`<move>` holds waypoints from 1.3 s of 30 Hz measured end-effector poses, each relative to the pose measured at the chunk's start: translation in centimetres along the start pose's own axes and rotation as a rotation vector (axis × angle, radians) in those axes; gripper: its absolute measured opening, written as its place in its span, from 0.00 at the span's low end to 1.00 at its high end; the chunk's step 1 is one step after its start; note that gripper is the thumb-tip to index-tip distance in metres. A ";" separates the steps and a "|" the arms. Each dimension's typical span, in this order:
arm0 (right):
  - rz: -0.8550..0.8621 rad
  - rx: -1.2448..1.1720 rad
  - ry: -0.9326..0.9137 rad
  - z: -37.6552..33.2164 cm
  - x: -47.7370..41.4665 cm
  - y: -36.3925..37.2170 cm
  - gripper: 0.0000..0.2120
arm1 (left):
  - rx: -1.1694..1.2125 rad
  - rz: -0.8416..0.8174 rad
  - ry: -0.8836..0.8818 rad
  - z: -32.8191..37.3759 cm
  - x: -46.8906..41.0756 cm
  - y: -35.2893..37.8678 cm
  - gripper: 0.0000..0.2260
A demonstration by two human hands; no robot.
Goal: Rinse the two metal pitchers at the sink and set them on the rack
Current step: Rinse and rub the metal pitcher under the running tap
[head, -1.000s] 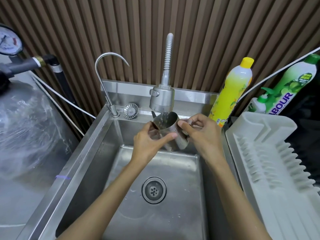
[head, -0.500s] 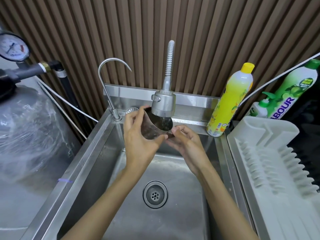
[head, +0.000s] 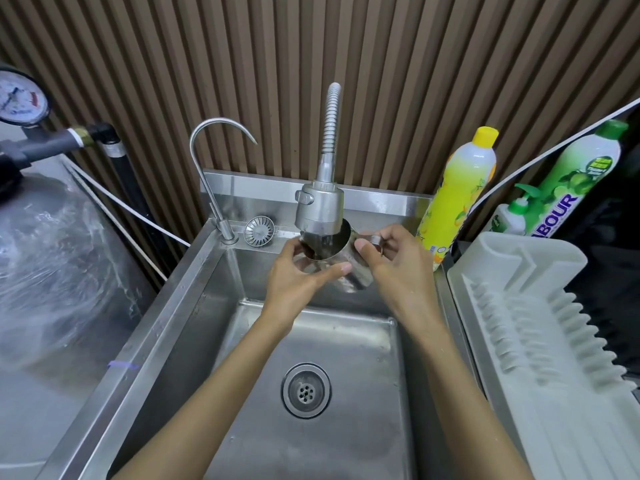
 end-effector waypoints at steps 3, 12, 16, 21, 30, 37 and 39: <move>-0.119 -0.324 0.001 1.1 -0.2 1.4 0.11 | 0.058 0.071 0.128 1.1 -0.3 -0.3 0.33; -0.365 -0.816 0.181 4.7 0.2 5.6 0.08 | -0.406 0.296 0.369 4.1 3.4 -1.4 0.36; -0.304 -0.689 0.221 4.9 0.7 4.9 0.07 | -0.439 0.299 0.264 3.9 3.6 -1.4 0.35; -0.131 -0.282 0.222 3.4 0.0 1.4 0.10 | -0.351 0.191 0.074 1.9 2.5 -1.3 0.27; -0.072 -0.055 -0.049 -0.3 0.3 0.4 0.08 | 0.199 -0.018 0.089 0.4 0.5 0.3 0.32; -0.296 -0.759 0.056 3.5 -1.0 4.0 0.10 | -0.072 0.166 0.340 2.7 1.4 -1.6 0.35; -0.321 -0.848 0.082 4.2 -0.9 4.7 0.10 | -0.225 0.224 0.392 3.6 2.3 -1.8 0.34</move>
Point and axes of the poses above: each hand's wrist, its own x-axis away from the middle knuckle, its own y-axis out of the palm, z = x × y, the point moved 7 cm from there along -x, towards the middle knuckle, and after that the axes turned 10 degrees about -z, right-handed, at the moved point
